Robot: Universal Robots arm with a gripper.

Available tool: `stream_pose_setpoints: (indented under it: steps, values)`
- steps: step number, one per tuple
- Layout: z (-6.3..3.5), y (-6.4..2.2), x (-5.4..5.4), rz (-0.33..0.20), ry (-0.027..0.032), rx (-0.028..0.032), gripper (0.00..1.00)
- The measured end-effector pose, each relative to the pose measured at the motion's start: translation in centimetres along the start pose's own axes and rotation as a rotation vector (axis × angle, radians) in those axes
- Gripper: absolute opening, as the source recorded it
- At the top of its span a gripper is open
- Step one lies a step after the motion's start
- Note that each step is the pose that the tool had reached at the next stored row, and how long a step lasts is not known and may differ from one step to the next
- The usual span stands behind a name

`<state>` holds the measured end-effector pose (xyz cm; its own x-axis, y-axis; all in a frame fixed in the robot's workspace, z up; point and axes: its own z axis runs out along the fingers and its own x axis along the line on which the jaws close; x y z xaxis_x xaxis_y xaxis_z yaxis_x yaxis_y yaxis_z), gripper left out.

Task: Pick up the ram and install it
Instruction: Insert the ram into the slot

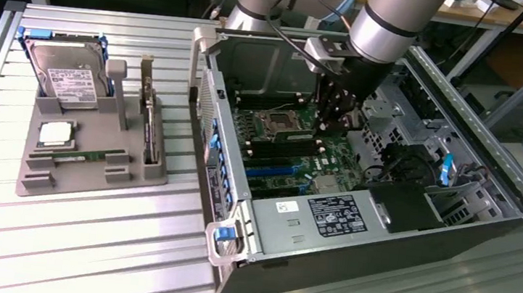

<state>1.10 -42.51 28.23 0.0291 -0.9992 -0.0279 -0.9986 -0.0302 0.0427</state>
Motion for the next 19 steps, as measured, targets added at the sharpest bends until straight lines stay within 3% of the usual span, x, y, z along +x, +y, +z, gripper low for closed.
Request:
stream_pose_setpoints:
  steps: [6,19]
  values:
    - [0.92,0.73,0.0,0.004,-0.0001,0.0001,0.13]
    - [2.21,1.15,-0.8,0.021,-0.0009,0.0006,0.13]
